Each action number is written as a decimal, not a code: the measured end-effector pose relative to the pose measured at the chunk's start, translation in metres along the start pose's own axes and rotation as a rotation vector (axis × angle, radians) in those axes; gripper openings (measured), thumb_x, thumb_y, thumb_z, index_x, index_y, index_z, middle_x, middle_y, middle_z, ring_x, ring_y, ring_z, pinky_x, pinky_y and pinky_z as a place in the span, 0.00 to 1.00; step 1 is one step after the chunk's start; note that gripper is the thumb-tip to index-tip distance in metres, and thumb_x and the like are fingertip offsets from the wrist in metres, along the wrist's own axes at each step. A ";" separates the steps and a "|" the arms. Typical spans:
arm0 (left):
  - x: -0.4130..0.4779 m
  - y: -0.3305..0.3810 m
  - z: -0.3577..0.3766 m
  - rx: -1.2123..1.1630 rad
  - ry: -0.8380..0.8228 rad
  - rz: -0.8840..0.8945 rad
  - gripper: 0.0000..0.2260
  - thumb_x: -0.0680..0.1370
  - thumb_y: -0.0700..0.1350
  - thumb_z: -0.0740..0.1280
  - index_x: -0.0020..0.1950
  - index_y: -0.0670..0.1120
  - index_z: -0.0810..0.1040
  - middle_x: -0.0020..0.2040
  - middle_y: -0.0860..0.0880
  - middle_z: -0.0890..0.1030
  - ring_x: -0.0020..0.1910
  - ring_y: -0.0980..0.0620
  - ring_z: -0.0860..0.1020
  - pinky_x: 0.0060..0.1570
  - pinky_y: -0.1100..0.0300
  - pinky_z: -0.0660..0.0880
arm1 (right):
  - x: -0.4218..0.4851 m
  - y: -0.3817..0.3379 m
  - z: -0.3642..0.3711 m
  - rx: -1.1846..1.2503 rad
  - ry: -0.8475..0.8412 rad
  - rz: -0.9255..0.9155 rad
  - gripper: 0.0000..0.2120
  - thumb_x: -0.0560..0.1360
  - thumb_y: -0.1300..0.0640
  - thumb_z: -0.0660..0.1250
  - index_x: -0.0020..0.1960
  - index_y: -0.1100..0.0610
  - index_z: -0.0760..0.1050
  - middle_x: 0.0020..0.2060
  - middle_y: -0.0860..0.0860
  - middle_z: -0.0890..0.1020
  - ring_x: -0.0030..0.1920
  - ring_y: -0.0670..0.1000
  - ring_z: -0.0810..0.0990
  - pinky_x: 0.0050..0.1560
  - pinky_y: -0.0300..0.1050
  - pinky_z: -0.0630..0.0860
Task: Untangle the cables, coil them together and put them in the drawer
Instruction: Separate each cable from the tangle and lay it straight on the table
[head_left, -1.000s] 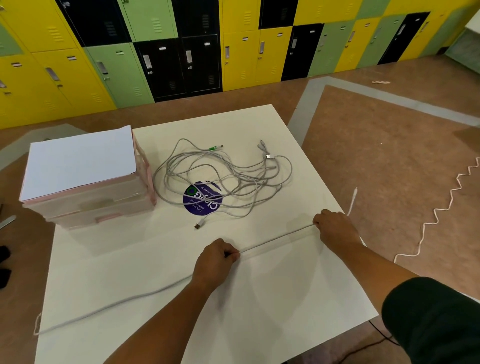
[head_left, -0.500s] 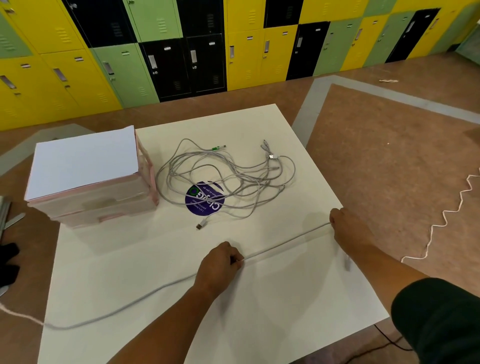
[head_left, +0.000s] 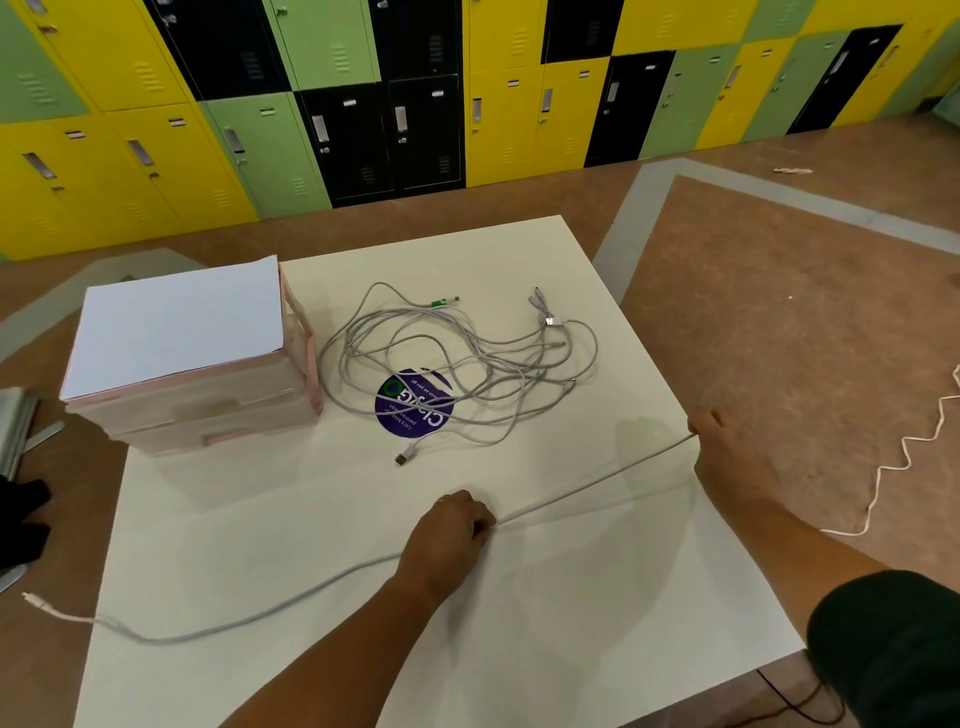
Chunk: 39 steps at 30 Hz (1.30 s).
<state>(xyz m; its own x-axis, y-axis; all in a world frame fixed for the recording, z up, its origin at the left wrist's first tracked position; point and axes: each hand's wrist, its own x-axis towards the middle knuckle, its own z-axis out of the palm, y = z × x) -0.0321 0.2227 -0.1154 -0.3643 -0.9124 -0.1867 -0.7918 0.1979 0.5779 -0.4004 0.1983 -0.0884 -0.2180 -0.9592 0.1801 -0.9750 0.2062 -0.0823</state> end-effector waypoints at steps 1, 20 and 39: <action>0.001 0.001 0.000 0.004 0.000 0.001 0.07 0.80 0.45 0.65 0.54 0.51 0.83 0.49 0.53 0.79 0.51 0.54 0.75 0.50 0.63 0.72 | 0.001 0.001 0.000 0.003 -0.007 0.000 0.21 0.58 0.80 0.63 0.44 0.61 0.76 0.37 0.58 0.76 0.32 0.60 0.73 0.29 0.50 0.71; 0.011 0.001 -0.005 0.024 -0.026 -0.065 0.03 0.79 0.48 0.67 0.49 0.50 0.80 0.46 0.55 0.76 0.44 0.57 0.73 0.43 0.68 0.65 | -0.010 0.018 0.030 0.149 -0.245 0.283 0.10 0.76 0.68 0.63 0.47 0.56 0.80 0.49 0.56 0.78 0.44 0.53 0.71 0.48 0.46 0.70; 0.010 -0.012 -0.029 -0.109 -0.071 -0.163 0.12 0.74 0.59 0.73 0.45 0.51 0.79 0.43 0.54 0.77 0.39 0.57 0.74 0.37 0.66 0.66 | -0.007 -0.008 0.014 -0.174 -0.320 0.276 0.07 0.70 0.62 0.66 0.45 0.55 0.70 0.44 0.54 0.78 0.46 0.58 0.78 0.45 0.50 0.77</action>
<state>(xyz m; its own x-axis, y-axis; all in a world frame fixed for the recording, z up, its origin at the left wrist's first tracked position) -0.0116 0.2012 -0.1013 -0.2730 -0.9006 -0.3381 -0.7865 0.0065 0.6176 -0.3904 0.2007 -0.1025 -0.4739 -0.8694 -0.1394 -0.8805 0.4661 0.0865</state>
